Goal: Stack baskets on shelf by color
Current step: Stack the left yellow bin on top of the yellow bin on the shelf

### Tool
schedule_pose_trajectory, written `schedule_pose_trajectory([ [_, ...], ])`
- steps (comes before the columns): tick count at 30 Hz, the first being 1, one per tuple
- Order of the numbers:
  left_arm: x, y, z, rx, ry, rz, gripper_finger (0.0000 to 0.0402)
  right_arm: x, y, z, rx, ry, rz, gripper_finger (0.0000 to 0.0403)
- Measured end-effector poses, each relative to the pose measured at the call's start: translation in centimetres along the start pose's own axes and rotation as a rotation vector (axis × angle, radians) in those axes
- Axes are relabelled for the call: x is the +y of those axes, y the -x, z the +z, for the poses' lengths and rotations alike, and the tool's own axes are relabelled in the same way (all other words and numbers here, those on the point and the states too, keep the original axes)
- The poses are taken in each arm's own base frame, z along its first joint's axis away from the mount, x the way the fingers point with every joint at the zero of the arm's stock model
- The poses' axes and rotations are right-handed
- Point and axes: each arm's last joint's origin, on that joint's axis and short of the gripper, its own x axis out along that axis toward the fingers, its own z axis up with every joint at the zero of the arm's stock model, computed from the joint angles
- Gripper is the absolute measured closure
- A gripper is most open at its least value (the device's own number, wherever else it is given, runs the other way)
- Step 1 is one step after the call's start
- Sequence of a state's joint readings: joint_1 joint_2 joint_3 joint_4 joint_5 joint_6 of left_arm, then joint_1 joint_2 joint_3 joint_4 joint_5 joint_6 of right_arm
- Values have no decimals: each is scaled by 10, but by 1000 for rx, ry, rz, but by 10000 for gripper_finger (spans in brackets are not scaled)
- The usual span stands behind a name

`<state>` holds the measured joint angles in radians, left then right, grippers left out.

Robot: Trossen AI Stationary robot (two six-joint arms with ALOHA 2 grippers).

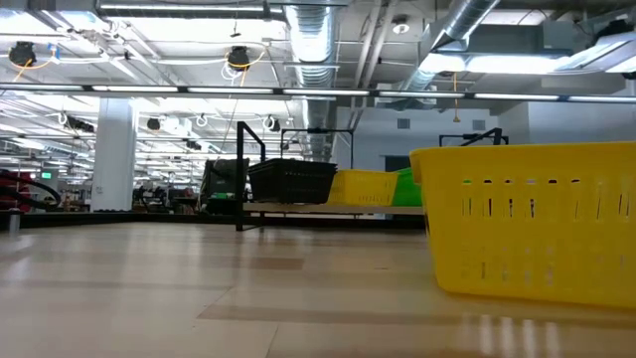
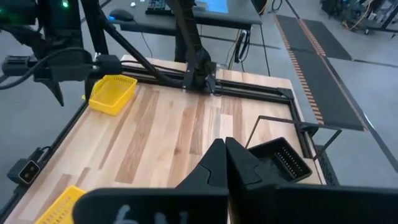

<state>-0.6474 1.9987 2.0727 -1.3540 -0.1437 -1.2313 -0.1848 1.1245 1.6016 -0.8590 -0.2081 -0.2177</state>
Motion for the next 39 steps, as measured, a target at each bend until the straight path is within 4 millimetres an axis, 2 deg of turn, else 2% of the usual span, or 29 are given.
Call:
schedule_pose_trajectory([
  [4, 9, -1, 4, 33, -14, 71, 207, 2, 8, 0, -17, 22, -2, 398],
  [7, 21, -9, 1, 179, -81, 193, 207, 3, 14, 0, -29, 31, -4, 399],
  [10, 22, -22, -2, 280, -218, 182, 207, 5, 21, 0, -42, 35, -7, 401],
  [13, 28, -35, -7, 331, -283, 224, 209, 6, 26, 0, -52, 26, -8, 400],
  [20, 48, -73, -38, 602, -381, 295, 233, 8, 35, -1, -61, -18, -7, 400],
  [26, 59, -88, -53, 692, -371, 348, 251, 8, 36, -1, -63, -45, -7, 399],
  [33, 58, -93, -65, 692, -327, 352, 246, 8, 36, -1, -63, -50, -7, 401],
  [39, 37, -100, -76, 646, -240, 188, 242, 8, 36, -1, -66, -56, -8, 398],
])
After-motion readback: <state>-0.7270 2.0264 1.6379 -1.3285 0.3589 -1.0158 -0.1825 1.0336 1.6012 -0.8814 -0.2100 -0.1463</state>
